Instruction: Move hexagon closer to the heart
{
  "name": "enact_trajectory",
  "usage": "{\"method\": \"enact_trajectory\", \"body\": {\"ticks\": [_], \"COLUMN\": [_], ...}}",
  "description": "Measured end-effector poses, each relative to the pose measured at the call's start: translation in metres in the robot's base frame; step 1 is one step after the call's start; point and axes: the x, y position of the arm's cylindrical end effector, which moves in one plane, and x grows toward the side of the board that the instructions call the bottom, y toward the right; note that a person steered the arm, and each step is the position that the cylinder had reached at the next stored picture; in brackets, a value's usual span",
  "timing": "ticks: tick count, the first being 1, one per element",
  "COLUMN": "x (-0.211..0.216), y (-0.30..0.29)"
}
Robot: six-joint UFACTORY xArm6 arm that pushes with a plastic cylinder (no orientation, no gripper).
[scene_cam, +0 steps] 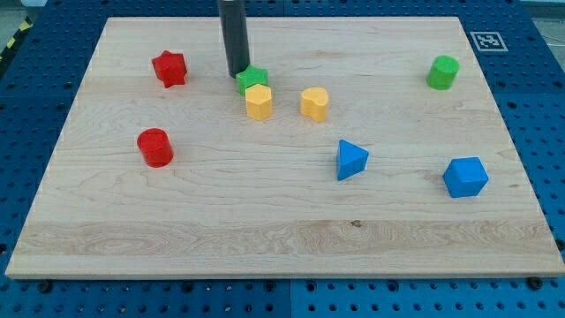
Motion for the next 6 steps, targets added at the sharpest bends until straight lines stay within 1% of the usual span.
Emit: {"method": "enact_trajectory", "body": {"ticks": [1,2,3,4,5,6], "x": [0.000,0.006,0.041,0.059,0.059,0.059], "y": [0.002,-0.028,-0.036,-0.029,0.008,0.032]}}
